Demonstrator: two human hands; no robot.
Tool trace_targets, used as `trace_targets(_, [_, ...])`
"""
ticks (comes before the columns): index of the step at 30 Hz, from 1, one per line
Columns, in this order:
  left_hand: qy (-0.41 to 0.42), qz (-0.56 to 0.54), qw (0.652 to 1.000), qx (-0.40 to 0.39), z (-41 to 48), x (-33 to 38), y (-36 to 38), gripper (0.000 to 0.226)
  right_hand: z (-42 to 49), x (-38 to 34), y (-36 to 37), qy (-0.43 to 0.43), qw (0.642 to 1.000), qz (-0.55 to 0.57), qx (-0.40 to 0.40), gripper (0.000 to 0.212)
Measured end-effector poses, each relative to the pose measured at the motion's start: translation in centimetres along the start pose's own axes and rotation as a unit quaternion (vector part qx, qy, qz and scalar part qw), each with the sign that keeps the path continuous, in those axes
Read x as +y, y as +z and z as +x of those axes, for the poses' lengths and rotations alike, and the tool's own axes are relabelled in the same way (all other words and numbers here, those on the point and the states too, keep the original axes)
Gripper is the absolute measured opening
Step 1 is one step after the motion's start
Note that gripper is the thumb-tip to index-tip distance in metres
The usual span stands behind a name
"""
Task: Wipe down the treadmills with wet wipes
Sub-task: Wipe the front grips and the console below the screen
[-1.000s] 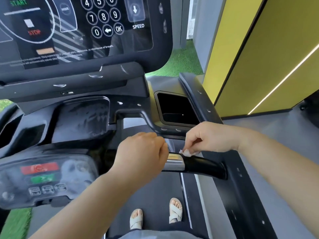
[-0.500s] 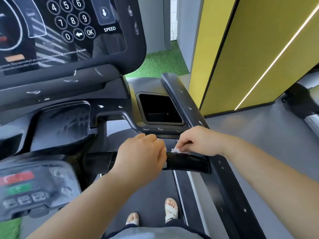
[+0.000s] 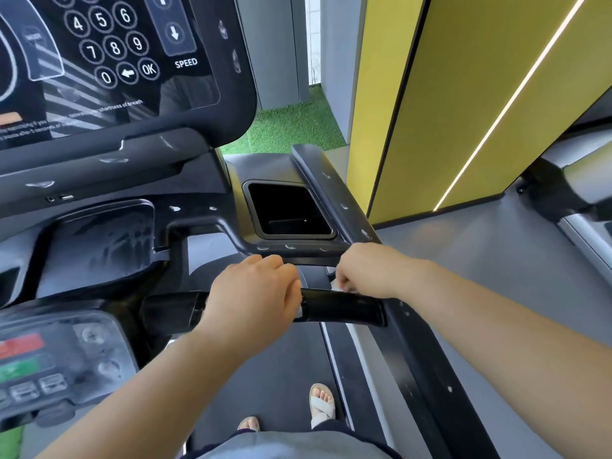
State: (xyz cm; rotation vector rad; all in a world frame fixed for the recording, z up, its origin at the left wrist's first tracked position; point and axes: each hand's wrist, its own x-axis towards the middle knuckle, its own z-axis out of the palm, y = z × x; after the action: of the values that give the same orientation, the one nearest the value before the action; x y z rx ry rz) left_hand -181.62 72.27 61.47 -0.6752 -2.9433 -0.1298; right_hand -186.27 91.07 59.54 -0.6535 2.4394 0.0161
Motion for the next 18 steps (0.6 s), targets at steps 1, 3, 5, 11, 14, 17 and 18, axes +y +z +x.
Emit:
trace_targets(1, [0.001, -0.001, 1.0, 0.001, 0.0, 0.0, 0.0, 0.033, 0.1, -0.2, 0.4, 0.008, 1.0, 0.003, -0.005, 0.027])
trace_targets(3, [0.001, -0.001, 1.0, 0.005, 0.0, 0.0, 0.0, 0.033, -0.2, 0.1, 1.2, 0.03, 0.999, 0.027, -0.002, 0.023])
trace_targets(5, [0.0, -0.003, 1.0, 0.008, -0.2, 0.1, 0.0, 0.034, -0.8, 0.8, 2.1, 0.056, 0.996, 0.059, 0.023, 0.026])
trace_targets(11, [0.003, -0.016, 1.0, 0.021, -0.5, -0.1, 0.1, 0.035, -2.1, 0.2, 3.1, 0.102, 0.99, 0.082, 0.056, 0.027])
trace_targets(14, [0.011, -0.015, 0.999, 0.027, -0.6, -0.3, 0.3, 0.036, -2.9, 0.7, 3.8, 0.106, 0.986, 0.088, 0.088, 0.021])
trace_targets(17, [0.024, -0.017, 0.999, 0.04, -0.6, -0.4, 0.6, 0.036, -4.3, -0.1, 3.9, 0.176, 0.978, 0.104, -0.025, 0.028])
trace_targets(18, [0.028, -0.02, 0.998, 0.044, -0.6, -0.4, 0.7, 0.036, -4.6, -0.4, 4.0, 0.195, 0.973, 0.124, -0.015, 0.029])
